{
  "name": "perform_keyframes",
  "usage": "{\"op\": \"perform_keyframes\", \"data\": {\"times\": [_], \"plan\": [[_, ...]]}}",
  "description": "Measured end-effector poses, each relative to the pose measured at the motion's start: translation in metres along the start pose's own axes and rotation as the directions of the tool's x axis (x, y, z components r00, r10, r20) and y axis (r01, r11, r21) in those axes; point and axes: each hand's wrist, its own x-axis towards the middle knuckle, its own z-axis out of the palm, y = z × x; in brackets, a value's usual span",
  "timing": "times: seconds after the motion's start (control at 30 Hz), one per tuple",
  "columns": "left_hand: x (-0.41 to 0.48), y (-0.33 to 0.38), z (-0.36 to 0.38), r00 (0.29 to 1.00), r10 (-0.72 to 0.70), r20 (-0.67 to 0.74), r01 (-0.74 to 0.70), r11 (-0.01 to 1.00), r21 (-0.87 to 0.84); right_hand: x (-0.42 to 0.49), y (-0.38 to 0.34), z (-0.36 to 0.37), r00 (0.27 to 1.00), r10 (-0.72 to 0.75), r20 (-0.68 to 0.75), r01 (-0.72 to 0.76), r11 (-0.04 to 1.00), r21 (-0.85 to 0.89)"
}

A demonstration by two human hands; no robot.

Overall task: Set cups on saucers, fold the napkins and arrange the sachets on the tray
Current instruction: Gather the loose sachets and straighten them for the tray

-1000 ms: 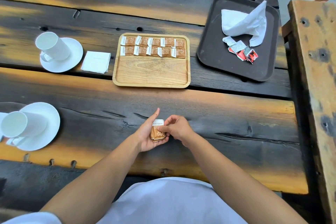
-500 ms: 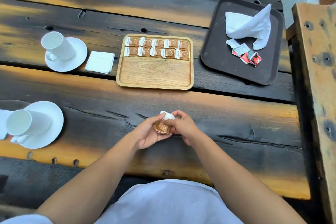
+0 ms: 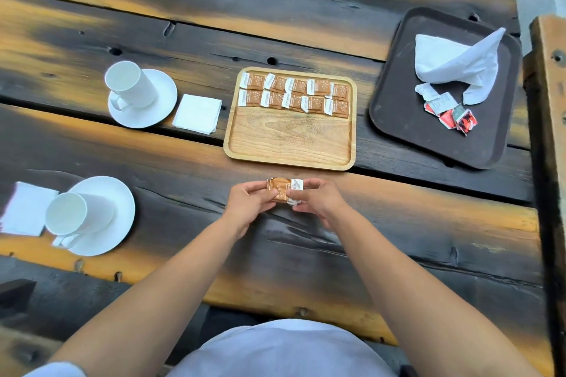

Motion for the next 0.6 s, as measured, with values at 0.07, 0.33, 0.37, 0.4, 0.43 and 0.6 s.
{"op": "perform_keyframes", "data": {"times": [0.07,0.33,0.37,0.4,0.43,0.6], "plan": [[0.011,0.011,-0.006,1.0,-0.005,-0.026,0.005,1.0,-0.009,0.007,-0.008,0.01,1.0,-0.002,-0.015,0.002,1.0,0.003],[0.073,0.051,-0.021,0.992,0.061,-0.11,-0.03,0.965,0.261,0.049,-0.052,0.054,0.99,-0.082,-0.117,0.057,0.978,-0.201],[0.082,0.057,-0.021,0.99,0.085,-0.114,-0.045,0.948,0.315,0.056,-0.06,0.06,0.984,-0.113,-0.141,0.076,0.966,-0.246],[0.089,0.064,-0.021,0.988,0.106,-0.114,-0.057,0.93,0.364,0.062,-0.068,0.064,0.977,-0.142,-0.159,0.092,0.955,-0.283],[0.096,0.07,-0.021,0.986,0.123,-0.114,-0.067,0.911,0.408,0.068,-0.076,0.069,0.971,-0.161,-0.174,0.101,0.945,-0.311],[0.123,0.094,-0.027,0.982,0.157,-0.109,-0.077,0.849,0.523,0.093,-0.107,0.085,0.969,-0.116,-0.218,0.053,0.959,-0.278]]}}
